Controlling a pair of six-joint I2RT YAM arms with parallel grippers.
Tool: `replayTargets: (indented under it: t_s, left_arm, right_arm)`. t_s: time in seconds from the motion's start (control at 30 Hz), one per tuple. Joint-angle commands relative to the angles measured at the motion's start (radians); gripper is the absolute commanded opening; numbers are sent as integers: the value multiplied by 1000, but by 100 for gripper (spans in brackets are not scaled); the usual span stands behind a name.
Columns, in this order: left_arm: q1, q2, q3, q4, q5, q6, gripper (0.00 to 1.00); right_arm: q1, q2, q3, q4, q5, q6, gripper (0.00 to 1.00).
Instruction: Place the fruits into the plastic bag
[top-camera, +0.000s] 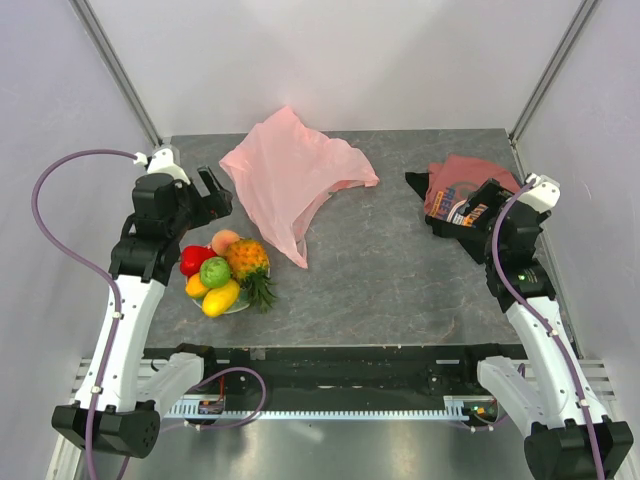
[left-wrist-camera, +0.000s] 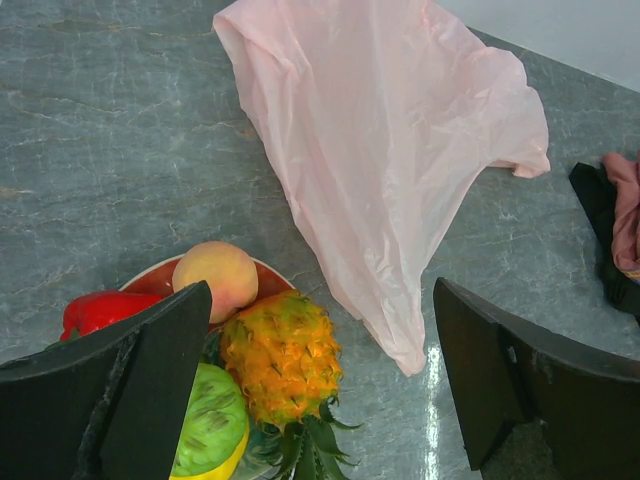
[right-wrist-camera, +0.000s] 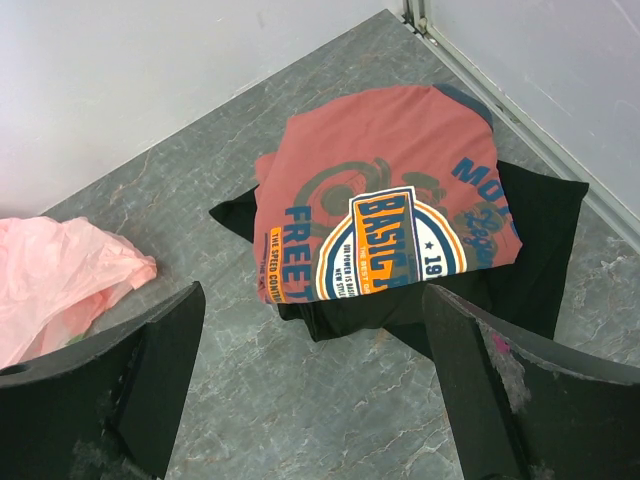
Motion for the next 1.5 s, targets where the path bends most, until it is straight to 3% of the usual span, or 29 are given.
replayTargets:
  t_s: [0.0, 0.17, 0.4, 0.57, 0.77, 1.03, 1.47]
  left_arm:
    - [-4, -7, 36, 0, -29, -1, 99]
    - [-4, -10, 29, 4, -5, -2, 99]
    - [-4, -15, -31, 51, 193, -13, 99]
    - [-37, -19, -65, 69, 270, -8, 94]
    - [-240, 14, -97, 68, 221, -50, 92]
    - [-505, 175, -117, 50, 109, -206, 86]
    - [-541, 338, -163, 16, 3, -337, 86]
  right_arm:
    - [-2, -8, 35, 37, -16, 2, 98]
    - [-2, -9, 37, 38, -41, -10, 97]
    - [-3, 0, 37, 38, -80, -15, 96]
    - [-2, 14, 41, 38, -123, -24, 95]
    - [-2, 34, 48, 44, -171, -26, 93]
    - [-2, 35, 52, 49, -194, -22, 93]
    - [-2, 21, 41, 44, -214, -6, 92]
